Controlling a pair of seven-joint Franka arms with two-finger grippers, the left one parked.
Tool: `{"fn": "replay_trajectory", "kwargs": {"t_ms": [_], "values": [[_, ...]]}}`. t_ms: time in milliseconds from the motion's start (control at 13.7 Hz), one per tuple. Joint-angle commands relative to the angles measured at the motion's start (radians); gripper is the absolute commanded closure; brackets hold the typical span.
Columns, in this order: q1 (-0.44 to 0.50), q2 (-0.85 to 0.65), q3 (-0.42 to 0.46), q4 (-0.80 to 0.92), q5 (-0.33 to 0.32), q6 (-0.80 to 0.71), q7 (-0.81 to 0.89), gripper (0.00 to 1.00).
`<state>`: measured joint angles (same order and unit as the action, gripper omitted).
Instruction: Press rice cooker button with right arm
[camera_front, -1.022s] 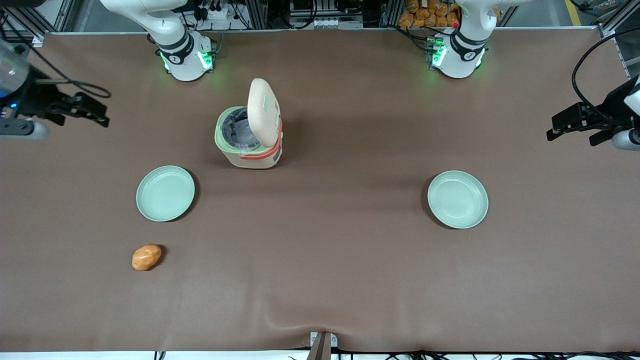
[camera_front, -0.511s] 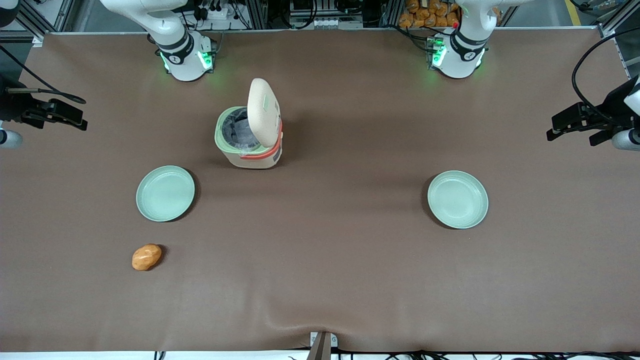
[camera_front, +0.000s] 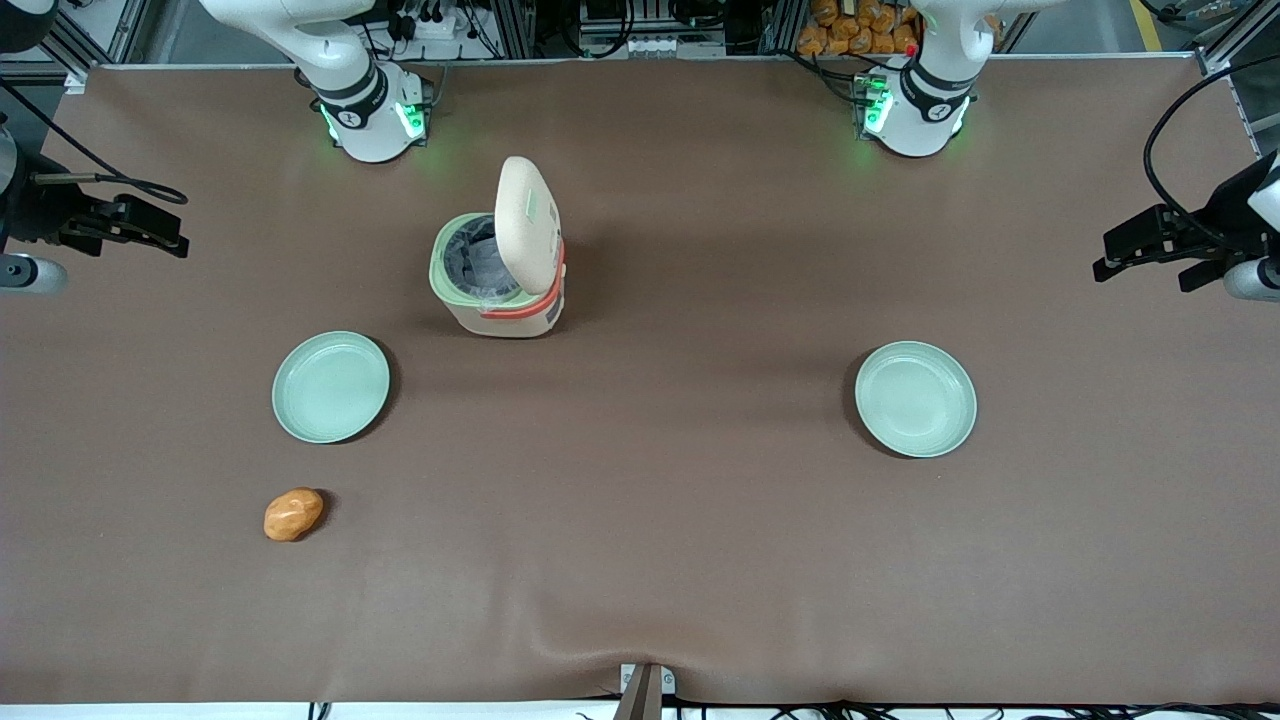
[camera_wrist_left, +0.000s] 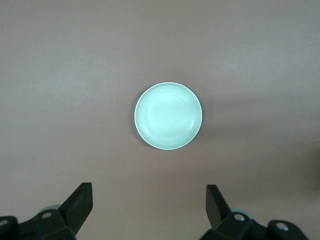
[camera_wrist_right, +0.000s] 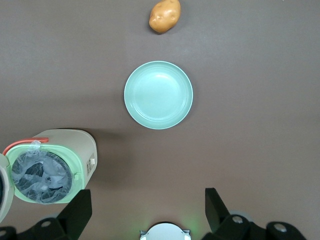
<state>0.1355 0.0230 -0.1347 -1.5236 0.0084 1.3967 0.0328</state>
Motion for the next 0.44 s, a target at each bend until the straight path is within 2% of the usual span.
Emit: {"fn": "replay_trajectory", "kwargs": {"t_ms": [0,365], "values": [[0.003,-0.008,-0.002,0.005,0.001,-0.008,0.001,0.0],[-0.001,-0.008,-0.003,0.007,0.001,-0.008,-0.004,0.0]]}}
